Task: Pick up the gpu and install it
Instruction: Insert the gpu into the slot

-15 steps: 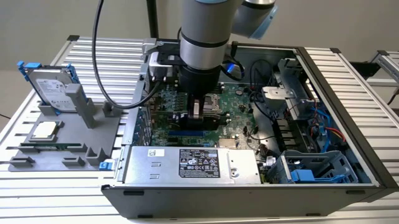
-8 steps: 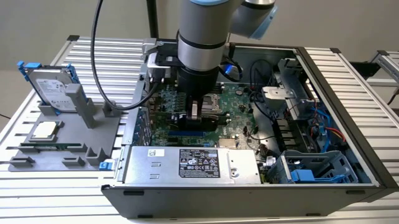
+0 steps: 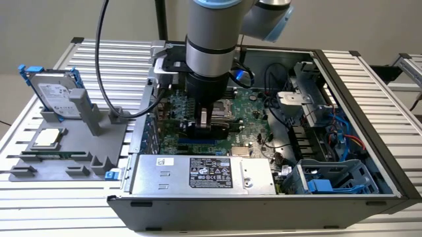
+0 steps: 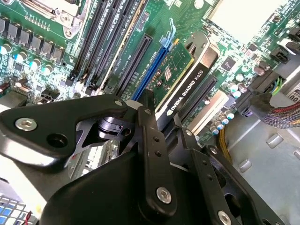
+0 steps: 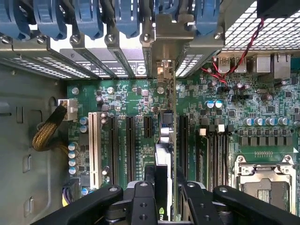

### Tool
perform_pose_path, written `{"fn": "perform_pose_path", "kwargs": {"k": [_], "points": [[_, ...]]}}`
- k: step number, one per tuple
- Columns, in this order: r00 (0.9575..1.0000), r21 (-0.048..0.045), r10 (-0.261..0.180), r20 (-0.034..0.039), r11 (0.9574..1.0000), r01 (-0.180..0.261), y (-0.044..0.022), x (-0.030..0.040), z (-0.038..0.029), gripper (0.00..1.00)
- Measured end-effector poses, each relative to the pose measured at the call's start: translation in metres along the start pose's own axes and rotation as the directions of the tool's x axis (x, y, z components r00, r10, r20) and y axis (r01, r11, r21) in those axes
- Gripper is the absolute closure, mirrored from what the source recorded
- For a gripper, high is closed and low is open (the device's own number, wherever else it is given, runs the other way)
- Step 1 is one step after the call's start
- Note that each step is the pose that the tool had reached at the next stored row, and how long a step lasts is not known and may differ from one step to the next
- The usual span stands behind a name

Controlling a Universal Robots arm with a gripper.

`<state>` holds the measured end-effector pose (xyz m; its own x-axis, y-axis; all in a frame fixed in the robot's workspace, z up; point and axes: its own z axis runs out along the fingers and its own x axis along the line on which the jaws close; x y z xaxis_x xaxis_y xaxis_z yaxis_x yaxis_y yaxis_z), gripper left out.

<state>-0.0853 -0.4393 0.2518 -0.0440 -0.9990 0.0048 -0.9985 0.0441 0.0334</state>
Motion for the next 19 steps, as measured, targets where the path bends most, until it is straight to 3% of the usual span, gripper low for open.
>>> {"fn": "perform_pose_path", "kwargs": {"k": [13,19], "points": [[1.0,-0.0002,0.0,-0.0003,1.0,0.0,-0.0002,0.0,0.0115,1.0],[1.0,-0.0005,0.0,-0.0011,1.0,0.0,-0.0003,-0.0001,0.0129,1.0]]}}
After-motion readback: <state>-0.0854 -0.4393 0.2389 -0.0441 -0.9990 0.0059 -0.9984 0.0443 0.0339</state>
